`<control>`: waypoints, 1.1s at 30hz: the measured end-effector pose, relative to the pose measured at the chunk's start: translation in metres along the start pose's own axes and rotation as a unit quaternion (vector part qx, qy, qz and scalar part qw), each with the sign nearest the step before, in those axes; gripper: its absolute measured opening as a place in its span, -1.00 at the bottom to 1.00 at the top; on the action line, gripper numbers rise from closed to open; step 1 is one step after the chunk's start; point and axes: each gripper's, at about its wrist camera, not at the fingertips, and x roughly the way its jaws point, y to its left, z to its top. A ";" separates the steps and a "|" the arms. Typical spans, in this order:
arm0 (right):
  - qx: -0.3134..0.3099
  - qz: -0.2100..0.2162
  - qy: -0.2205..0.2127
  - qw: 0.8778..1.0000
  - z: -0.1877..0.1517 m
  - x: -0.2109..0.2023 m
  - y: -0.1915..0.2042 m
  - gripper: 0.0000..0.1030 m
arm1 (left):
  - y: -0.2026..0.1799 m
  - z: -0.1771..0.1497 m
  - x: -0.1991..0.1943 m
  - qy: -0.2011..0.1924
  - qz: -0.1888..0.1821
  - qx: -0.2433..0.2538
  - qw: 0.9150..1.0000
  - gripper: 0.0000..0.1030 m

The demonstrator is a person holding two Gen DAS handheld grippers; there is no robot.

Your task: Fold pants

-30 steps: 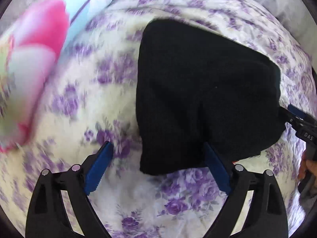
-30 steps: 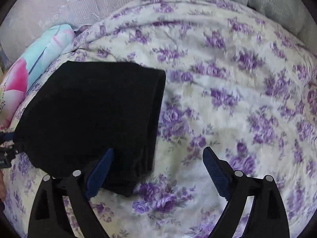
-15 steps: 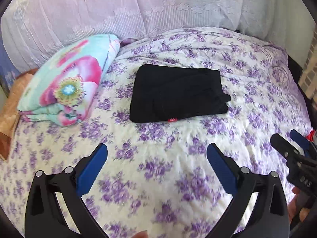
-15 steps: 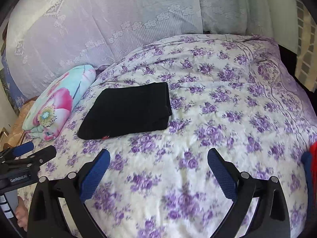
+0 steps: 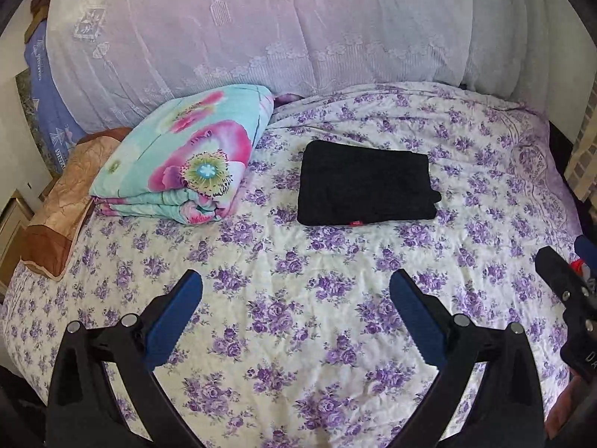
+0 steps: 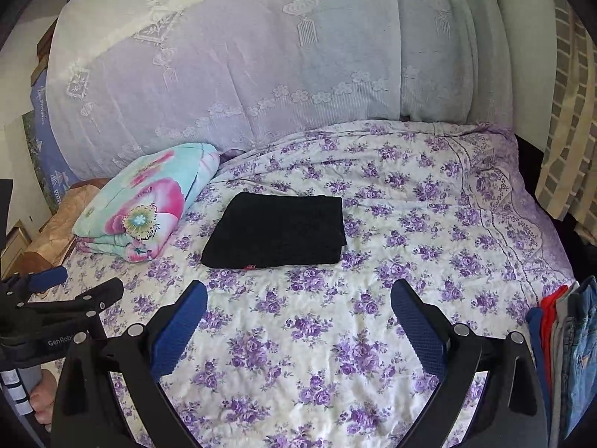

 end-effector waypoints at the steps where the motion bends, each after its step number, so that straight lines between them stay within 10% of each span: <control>1: 0.000 -0.001 0.001 1.000 0.000 -0.002 0.002 0.93 | 0.002 0.000 -0.003 -0.003 -0.002 -0.001 1.000 0.91; 33: 0.002 0.010 0.019 1.000 -0.002 0.003 0.009 0.93 | -0.007 0.003 -0.009 0.002 -0.012 0.011 1.000 0.91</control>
